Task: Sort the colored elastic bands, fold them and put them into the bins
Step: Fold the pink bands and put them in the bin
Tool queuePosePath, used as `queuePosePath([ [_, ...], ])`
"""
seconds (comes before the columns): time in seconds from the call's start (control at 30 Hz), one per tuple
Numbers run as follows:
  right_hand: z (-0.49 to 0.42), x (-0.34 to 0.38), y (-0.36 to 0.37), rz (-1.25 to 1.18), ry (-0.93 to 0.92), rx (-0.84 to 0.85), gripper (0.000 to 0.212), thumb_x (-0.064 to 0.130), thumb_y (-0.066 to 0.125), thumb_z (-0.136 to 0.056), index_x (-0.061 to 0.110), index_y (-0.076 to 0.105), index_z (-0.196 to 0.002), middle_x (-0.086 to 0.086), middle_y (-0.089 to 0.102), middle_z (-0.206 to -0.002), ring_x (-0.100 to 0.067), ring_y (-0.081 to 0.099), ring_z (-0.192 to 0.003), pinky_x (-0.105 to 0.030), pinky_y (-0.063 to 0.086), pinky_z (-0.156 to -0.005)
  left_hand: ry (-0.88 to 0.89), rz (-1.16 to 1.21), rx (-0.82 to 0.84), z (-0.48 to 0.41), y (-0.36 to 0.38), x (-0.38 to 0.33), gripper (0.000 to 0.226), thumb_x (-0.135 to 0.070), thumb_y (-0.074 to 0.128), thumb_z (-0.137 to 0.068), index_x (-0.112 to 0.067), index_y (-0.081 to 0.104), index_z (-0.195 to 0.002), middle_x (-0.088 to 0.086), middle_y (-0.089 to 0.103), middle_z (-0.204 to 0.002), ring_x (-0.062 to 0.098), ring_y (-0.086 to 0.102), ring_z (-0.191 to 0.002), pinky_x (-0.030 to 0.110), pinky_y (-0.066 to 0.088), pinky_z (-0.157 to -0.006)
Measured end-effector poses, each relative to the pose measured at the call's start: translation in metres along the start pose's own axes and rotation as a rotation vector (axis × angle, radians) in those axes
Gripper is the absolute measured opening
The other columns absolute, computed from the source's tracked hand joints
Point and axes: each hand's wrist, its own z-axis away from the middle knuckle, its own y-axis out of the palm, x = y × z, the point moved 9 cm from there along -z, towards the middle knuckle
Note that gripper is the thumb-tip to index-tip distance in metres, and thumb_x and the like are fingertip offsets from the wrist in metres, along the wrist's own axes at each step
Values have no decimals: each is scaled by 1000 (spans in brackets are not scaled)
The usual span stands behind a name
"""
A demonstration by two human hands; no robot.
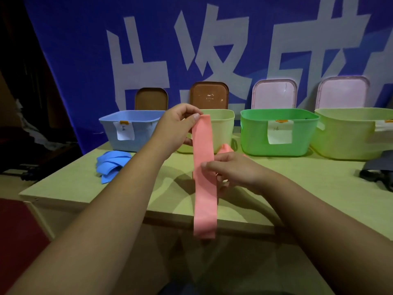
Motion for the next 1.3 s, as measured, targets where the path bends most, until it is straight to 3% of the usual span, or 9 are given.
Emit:
queuePosePath([
  [0.3,-66,0,-30,-103,-49,-118,18,34,70,-104,21,80,-112,-3,78,-87,-19,73,-64,-33,58,-58,20,-64,-45,-40,14,49,13,-23,60,-109,-27,71,-116,-3,69,-115,17,70,-103,30,65,-64],
  [0.43,-87,-1,-24,-44,-83,-153,16,35,69,-105,24,80,-106,8,71,-70,-8,63,-57,-25,52,-52,-121,238,-102,-47,15,93,20,-24,71,-103,-25,72,-122,1,75,-116,20,74,-106,31,62,-77],
  [0.63,-93,-12,-18,-155,-112,-142,20,36,65,-108,18,75,-107,-2,62,-72,-19,53,-53,-35,46,-51,-242,527,-132,-46,19,130,19,-13,75,-98,-19,78,-116,4,80,-114,26,77,-109,46,63,-95],
  [0.77,-82,-2,-46,31,-219,-281,13,30,62,-108,31,76,-107,8,77,-94,-15,76,-73,-32,64,-63,-229,495,-129,-47,16,132,15,-14,75,-97,-24,81,-108,4,79,-118,27,76,-113,48,63,-97],
  [0.87,-78,-11,-45,261,-181,-125,15,21,64,-105,29,74,-112,5,76,-102,-10,78,-84,-36,65,-76,-244,466,-142,-44,13,133,15,-16,72,-100,-22,80,-111,2,80,-116,25,76,-111,45,64,-93],
  [0.93,-74,-19,-33,417,-133,14,18,26,68,-103,29,72,-121,9,74,-104,-4,75,-85,-23,59,-73,-251,445,-136,-42,12,133,16,-17,71,-101,-23,80,-112,1,81,-115,25,76,-111,41,64,-88],
  [1.03,-72,-19,-26,663,-150,35,28,41,75,-97,32,73,-124,13,68,-108,-8,68,-97,-25,55,-80,-263,429,-115,-38,13,134,17,-19,72,-101,-24,81,-114,1,80,-116,27,75,-112,38,62,-83],
  [1.2,-70,-18,-34,664,-121,-38,16,30,71,-101,31,75,-117,9,68,-104,-9,69,-88,-29,62,-77,-251,367,-93,-31,16,132,18,-23,73,-99,-27,80,-115,-1,80,-116,27,75,-113,48,63,-95],
  [1.3,-68,-9,-55,560,-161,-236,12,22,66,-104,27,77,-106,7,70,-96,-15,72,-73,-29,61,-62,-231,350,-101,-31,16,131,18,-20,74,-98,-29,81,-112,1,80,-117,28,75,-113,55,60,-101],
])
